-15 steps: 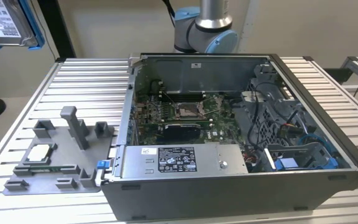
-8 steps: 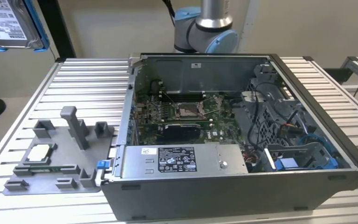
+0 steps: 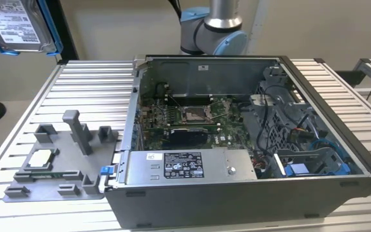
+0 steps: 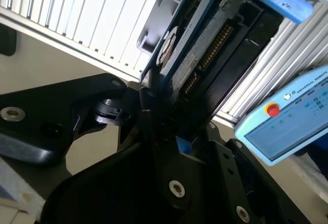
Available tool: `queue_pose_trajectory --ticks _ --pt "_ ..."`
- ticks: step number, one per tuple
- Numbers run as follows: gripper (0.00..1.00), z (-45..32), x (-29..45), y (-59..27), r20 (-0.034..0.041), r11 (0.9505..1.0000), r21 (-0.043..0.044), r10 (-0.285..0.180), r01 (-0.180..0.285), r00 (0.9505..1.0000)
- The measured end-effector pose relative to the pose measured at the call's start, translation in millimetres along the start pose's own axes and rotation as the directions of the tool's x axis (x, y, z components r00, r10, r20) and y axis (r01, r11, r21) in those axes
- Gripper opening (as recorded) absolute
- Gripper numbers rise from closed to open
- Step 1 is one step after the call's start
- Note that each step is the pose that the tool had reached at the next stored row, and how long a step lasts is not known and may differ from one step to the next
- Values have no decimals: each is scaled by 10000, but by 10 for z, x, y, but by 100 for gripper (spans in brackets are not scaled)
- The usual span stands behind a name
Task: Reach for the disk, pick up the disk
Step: 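Pick up the disk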
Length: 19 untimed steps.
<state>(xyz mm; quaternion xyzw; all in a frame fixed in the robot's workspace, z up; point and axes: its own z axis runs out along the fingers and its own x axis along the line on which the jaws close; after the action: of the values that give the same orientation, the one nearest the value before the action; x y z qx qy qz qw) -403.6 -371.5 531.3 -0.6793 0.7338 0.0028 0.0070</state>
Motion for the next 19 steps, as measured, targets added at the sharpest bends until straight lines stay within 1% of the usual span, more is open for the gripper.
queue_pose_trajectory --ticks 9,19 --pt "0 18 -10 -135 0 10000 0 0 0 10000" --pt "0 34 -20 -257 0 10000 0 0 0 10000"
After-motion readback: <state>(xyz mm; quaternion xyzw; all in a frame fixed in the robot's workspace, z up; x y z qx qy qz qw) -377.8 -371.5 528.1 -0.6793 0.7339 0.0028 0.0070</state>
